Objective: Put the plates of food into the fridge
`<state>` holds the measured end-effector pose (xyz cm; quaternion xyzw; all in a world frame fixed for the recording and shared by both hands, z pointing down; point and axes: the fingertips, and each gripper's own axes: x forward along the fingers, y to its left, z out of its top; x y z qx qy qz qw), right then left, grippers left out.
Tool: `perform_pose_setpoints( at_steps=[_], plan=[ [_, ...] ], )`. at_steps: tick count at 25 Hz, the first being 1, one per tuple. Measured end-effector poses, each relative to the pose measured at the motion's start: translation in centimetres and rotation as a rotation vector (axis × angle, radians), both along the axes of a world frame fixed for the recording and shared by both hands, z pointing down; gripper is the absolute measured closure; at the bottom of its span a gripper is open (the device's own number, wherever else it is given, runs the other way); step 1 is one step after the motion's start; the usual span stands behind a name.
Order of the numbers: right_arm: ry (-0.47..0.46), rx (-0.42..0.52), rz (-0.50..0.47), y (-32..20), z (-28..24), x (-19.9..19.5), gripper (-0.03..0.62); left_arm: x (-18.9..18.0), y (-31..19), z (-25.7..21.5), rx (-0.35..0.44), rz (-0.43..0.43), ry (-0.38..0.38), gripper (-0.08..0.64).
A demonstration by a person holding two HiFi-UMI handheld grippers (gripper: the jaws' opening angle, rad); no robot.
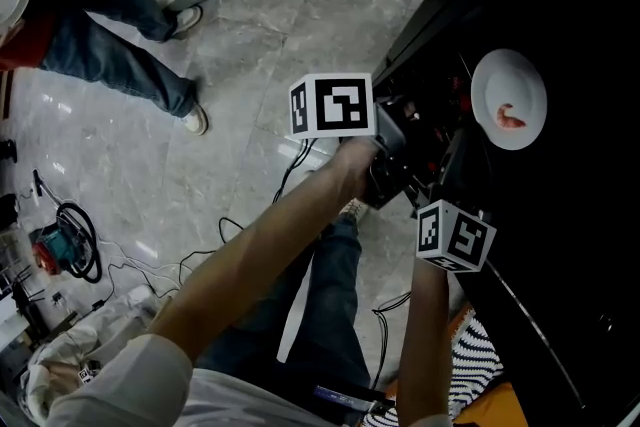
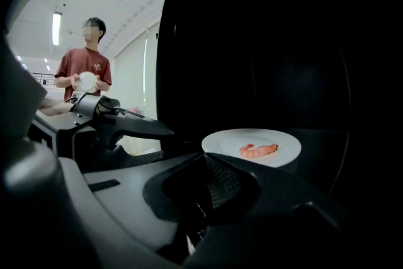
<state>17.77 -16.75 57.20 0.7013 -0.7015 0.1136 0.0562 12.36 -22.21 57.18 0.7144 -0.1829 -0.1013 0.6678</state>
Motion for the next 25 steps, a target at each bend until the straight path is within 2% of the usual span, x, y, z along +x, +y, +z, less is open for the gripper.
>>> perform_pose_setpoints(
  at_steps=[17,25],
  plan=[
    [-0.067,0.024,0.075,-0.7,-0.3,2.8,0.583,-0.2,0.7,1.0,-0.035,-0.017,0.004,0.43],
    [-0.08,0.026,0.076,-0.6,-0.1,2.9,0.583,-0.5,0.6,1.4,-0.044,-0.045,-0.007,0.43]
  ],
)
